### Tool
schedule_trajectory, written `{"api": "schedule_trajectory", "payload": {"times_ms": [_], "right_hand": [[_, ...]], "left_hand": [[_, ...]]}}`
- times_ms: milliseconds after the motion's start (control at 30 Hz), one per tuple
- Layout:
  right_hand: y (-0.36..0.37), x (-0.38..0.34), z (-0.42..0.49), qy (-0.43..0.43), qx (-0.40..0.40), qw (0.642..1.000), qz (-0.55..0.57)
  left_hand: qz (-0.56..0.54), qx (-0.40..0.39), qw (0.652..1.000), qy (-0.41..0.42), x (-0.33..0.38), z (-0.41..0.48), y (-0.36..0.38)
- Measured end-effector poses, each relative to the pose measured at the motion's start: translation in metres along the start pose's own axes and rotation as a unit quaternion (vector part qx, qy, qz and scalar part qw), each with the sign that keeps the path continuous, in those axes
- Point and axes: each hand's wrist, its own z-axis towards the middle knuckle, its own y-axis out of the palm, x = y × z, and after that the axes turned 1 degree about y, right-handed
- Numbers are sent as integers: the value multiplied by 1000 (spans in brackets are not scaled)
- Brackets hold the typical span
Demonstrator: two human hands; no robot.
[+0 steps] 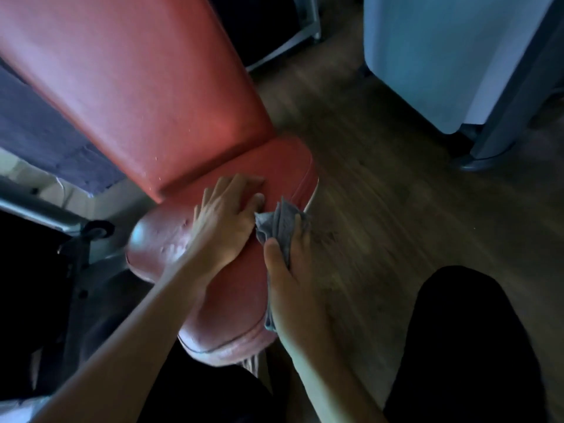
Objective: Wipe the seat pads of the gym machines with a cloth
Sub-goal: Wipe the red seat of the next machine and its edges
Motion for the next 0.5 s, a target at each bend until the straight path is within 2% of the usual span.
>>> {"api": "schedule_trajectory", "payload": {"times_ms": [100,267,500], "right_hand": [[1,-1,13,12,-7,1000,1],[-4,-5,36,9,22,999,22],[-20,-8,66,6,48,998,47]], "left_hand": [[-24,20,1000,-1,10,24,7],[-54,-26,997,41,24,65,22],[-62,-12,997,53,32,71,34]]}}
